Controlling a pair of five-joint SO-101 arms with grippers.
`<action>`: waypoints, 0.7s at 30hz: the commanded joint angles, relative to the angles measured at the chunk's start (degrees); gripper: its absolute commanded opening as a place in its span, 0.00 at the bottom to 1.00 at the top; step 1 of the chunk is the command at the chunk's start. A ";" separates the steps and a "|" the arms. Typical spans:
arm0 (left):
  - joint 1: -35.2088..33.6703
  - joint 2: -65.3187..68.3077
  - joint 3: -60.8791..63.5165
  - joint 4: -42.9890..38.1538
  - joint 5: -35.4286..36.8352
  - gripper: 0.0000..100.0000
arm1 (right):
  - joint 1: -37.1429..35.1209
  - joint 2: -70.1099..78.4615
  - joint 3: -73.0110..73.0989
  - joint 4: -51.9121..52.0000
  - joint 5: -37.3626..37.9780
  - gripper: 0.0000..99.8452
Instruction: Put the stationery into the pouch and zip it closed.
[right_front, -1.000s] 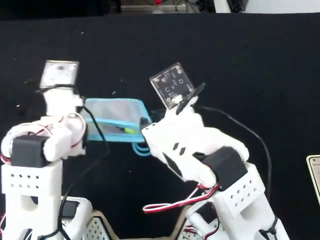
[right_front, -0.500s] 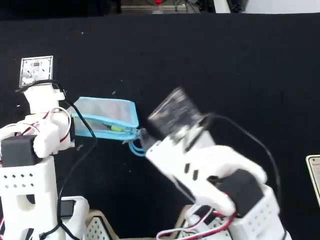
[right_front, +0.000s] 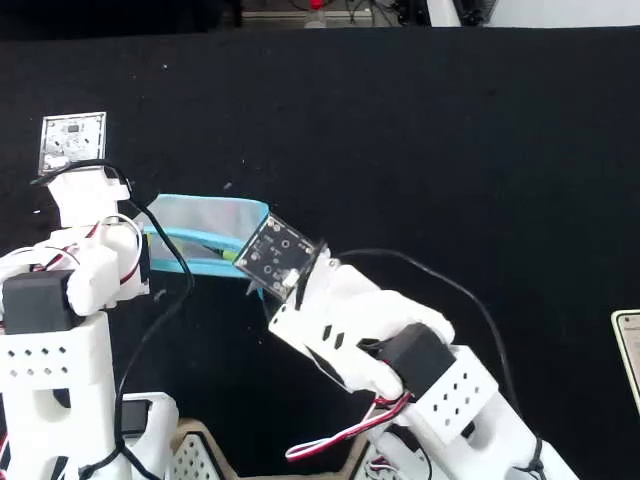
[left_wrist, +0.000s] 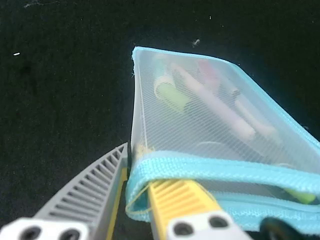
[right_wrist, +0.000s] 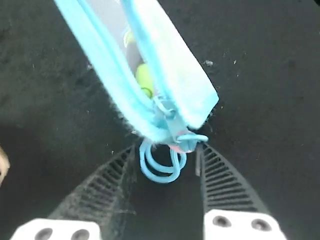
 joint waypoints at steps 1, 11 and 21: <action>-1.01 -0.88 -0.75 -0.79 -0.35 0.03 | -0.53 -0.84 -0.13 -1.32 6.15 0.19; -1.01 -0.88 -0.75 -0.70 -0.44 0.03 | 4.66 -0.84 1.01 -1.76 14.07 0.20; -1.01 -0.88 -0.75 -0.70 -0.44 0.03 | 3.60 -0.84 8.75 -11.52 14.07 0.20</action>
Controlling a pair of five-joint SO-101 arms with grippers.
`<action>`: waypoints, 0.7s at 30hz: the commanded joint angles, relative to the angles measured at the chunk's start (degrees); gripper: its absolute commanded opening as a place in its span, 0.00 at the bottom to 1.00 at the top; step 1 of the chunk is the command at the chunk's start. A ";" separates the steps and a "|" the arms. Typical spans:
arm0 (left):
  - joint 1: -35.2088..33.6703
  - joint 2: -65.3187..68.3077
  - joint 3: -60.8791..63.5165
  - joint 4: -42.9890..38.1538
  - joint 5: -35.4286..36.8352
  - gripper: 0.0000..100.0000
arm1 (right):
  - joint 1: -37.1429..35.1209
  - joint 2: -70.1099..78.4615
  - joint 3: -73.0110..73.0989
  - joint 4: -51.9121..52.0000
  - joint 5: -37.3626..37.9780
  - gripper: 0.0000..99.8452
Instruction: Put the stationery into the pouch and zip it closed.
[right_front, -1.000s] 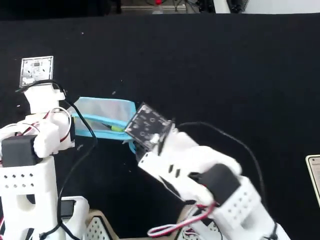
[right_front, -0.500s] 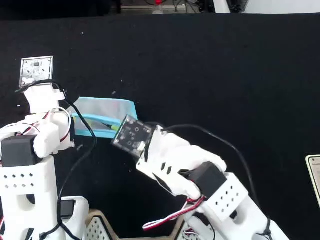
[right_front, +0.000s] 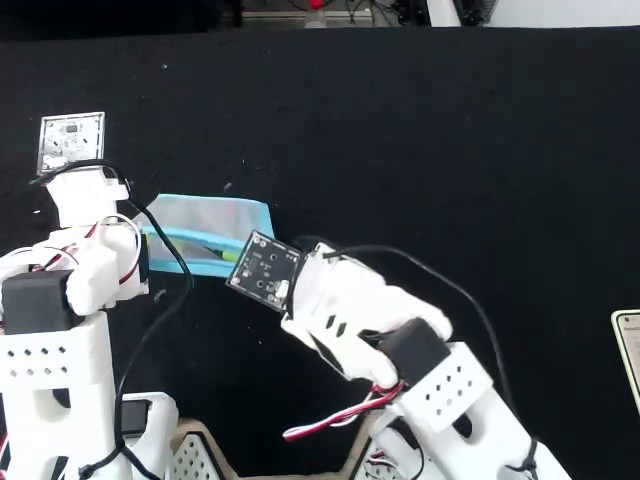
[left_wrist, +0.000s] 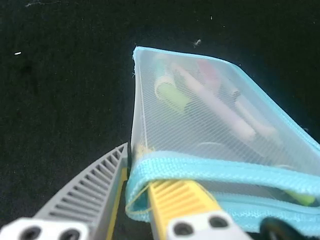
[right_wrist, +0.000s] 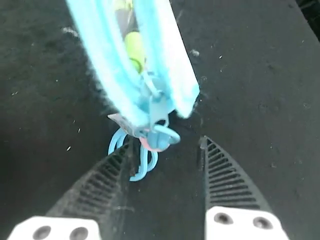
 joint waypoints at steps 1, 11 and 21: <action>-0.66 -0.88 -0.75 -0.70 -0.44 0.03 | -1.58 -0.84 4.09 -7.38 0.35 0.20; -0.66 -0.88 -0.75 -0.70 -0.44 0.03 | -3.43 -0.92 5.76 -11.60 0.35 0.14; -0.66 -0.88 0.22 -0.79 -0.44 0.03 | 0.44 -14.46 1.27 -2.73 -1.23 0.01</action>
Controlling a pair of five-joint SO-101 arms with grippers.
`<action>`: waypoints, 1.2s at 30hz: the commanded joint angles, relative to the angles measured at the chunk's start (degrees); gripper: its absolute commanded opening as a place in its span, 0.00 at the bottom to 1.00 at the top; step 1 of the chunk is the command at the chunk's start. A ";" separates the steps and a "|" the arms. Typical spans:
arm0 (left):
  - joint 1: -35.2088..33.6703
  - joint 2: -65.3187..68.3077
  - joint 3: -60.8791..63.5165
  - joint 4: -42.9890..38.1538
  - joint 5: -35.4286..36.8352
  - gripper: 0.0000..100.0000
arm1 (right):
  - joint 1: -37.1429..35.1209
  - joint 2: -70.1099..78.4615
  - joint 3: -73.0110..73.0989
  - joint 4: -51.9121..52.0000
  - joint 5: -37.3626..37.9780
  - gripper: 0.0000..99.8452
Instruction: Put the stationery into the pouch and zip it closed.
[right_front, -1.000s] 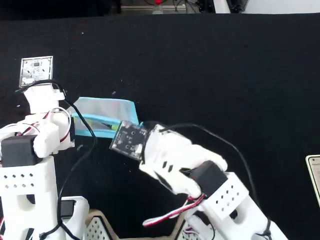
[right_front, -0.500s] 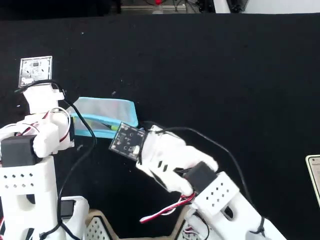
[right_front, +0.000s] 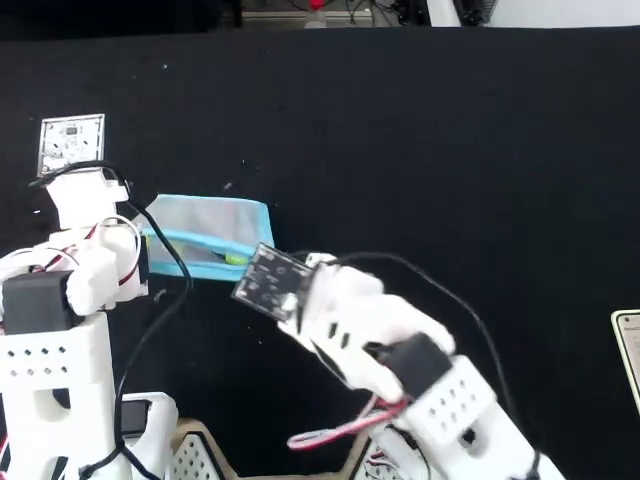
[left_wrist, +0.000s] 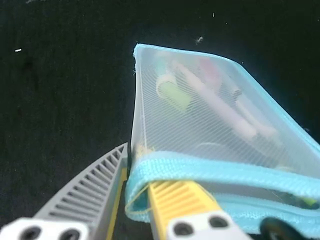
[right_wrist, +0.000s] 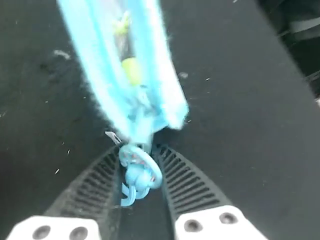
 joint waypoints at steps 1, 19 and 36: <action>-0.48 -0.79 -0.84 -0.79 -0.35 0.03 | 0.97 -8.66 -5.49 5.80 -0.88 0.01; -0.04 -0.79 -0.84 -0.70 -0.35 0.03 | -1.67 -10.42 -8.66 -2.02 -6.68 0.01; 0.04 -0.79 -0.92 -0.88 0.00 0.03 | -10.29 12.44 -27.47 0.79 -6.51 0.01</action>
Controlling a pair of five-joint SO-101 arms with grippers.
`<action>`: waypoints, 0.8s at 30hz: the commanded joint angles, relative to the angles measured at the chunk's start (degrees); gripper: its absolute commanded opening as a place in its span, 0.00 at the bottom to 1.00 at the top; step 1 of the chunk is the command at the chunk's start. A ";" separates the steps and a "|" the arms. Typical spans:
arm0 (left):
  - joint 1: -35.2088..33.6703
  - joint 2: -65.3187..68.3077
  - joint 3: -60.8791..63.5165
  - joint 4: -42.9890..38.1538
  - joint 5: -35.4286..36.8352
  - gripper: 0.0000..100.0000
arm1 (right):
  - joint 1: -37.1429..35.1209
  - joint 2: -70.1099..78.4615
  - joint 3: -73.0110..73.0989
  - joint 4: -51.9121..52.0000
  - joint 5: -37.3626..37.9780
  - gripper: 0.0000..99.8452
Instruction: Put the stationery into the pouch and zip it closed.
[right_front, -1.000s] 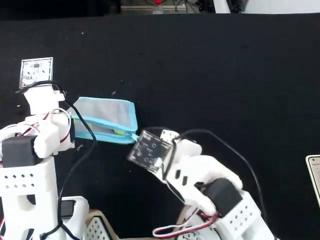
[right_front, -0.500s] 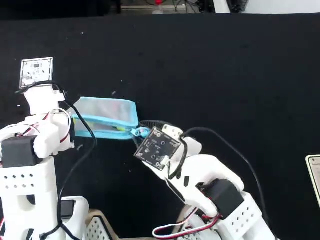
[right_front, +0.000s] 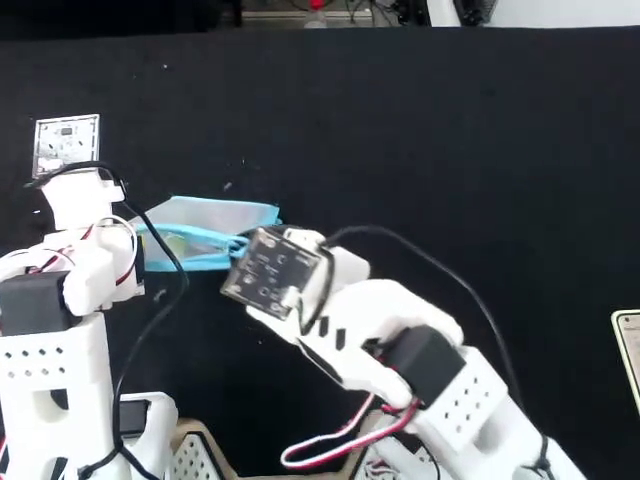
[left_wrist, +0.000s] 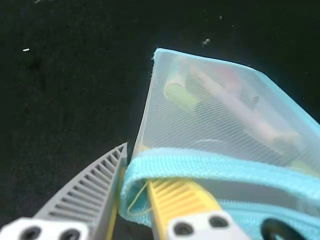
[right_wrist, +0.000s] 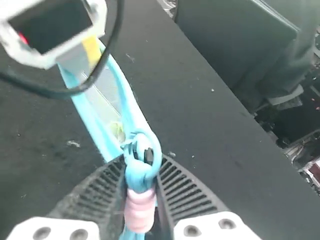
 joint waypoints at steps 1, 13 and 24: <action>0.22 -0.62 -1.01 -0.79 0.00 0.03 | -3.16 4.09 -8.92 2.11 -0.18 0.01; -0.31 -1.58 -3.12 -0.53 -0.35 0.03 | -0.97 4.79 -11.47 6.59 -0.18 0.01; -0.31 -9.93 -6.73 -1.05 -4.40 0.21 | 1.14 4.70 -9.45 6.33 -0.62 0.01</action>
